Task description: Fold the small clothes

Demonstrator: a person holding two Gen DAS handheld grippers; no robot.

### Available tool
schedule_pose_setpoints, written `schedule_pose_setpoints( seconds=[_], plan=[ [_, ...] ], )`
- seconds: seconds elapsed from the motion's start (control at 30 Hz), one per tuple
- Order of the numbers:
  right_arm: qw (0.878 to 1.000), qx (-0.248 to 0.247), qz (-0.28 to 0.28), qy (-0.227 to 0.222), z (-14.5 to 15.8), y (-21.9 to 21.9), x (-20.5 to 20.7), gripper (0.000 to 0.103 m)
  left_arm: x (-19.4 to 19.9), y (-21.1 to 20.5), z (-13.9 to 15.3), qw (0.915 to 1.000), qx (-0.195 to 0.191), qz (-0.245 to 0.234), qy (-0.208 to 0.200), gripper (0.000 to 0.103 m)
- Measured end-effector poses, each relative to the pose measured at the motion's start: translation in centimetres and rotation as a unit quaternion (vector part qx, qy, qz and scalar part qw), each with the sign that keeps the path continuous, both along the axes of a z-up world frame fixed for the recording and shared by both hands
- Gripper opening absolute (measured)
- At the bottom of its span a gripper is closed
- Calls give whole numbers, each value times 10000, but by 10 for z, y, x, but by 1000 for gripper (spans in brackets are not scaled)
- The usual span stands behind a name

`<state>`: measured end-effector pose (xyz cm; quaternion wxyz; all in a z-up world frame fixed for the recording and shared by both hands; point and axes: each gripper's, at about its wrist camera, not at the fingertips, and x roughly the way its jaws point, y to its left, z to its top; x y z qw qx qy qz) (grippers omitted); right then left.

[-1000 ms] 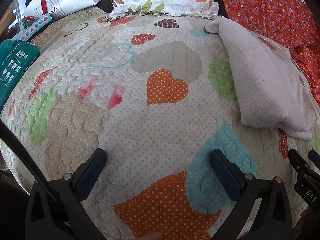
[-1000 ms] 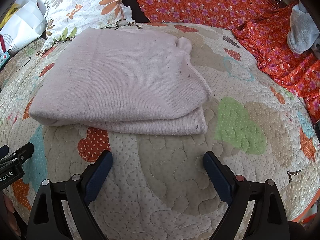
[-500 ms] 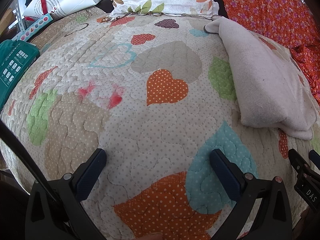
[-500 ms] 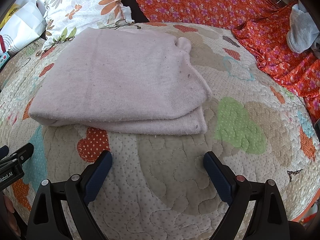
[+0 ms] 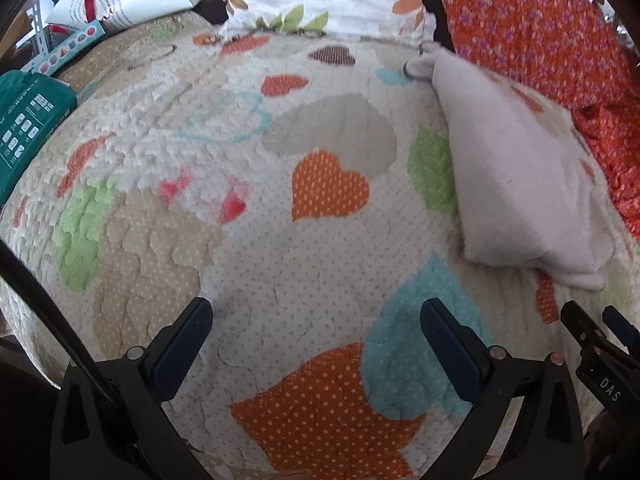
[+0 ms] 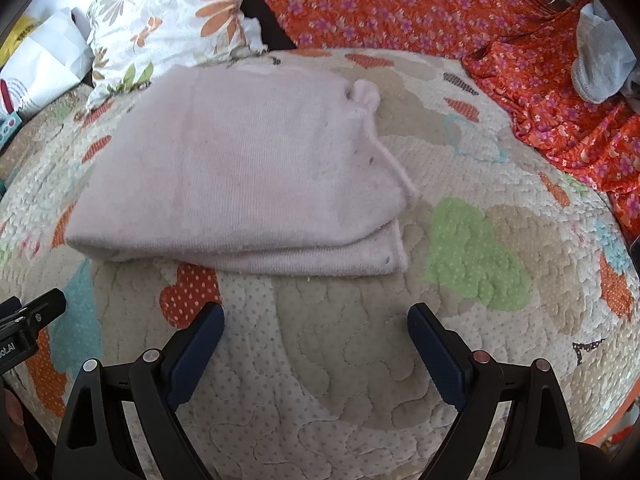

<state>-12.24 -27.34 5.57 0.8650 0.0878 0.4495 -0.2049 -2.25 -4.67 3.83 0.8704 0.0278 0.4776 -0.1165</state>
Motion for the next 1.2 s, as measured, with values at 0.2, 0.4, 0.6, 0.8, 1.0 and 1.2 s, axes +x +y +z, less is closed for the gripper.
schedule_pose_setpoints(
  seconds=[0.2, 0.4, 0.6, 0.8, 1.0, 1.2],
  plan=[
    [9995, -106, -70, -291, 13, 1, -4, 95, -13, -5, 23, 9973, 74, -53, -731, 103],
    [9999, 36, -75, -142, 7, -2, -2, 95, -25, -17, 36, 9923, 249, -280, -1183, 103],
    [10000, 32, 65, -30, 4, 4, -1, 95, -29, -30, 30, 9923, 381, -513, -1058, 103],
    [9997, 115, 127, 181, -4, 7, 2, 95, -15, -27, 8, 9970, 446, -396, -483, 103],
    [9995, 176, 105, 234, -7, 5, 3, 97, 2, -14, -15, 9995, 161, -114, 263, 103],
    [9995, 204, 68, 247, -9, 3, 5, 100, -1, -17, -18, 9997, 187, -45, 152, 103]
  ],
)
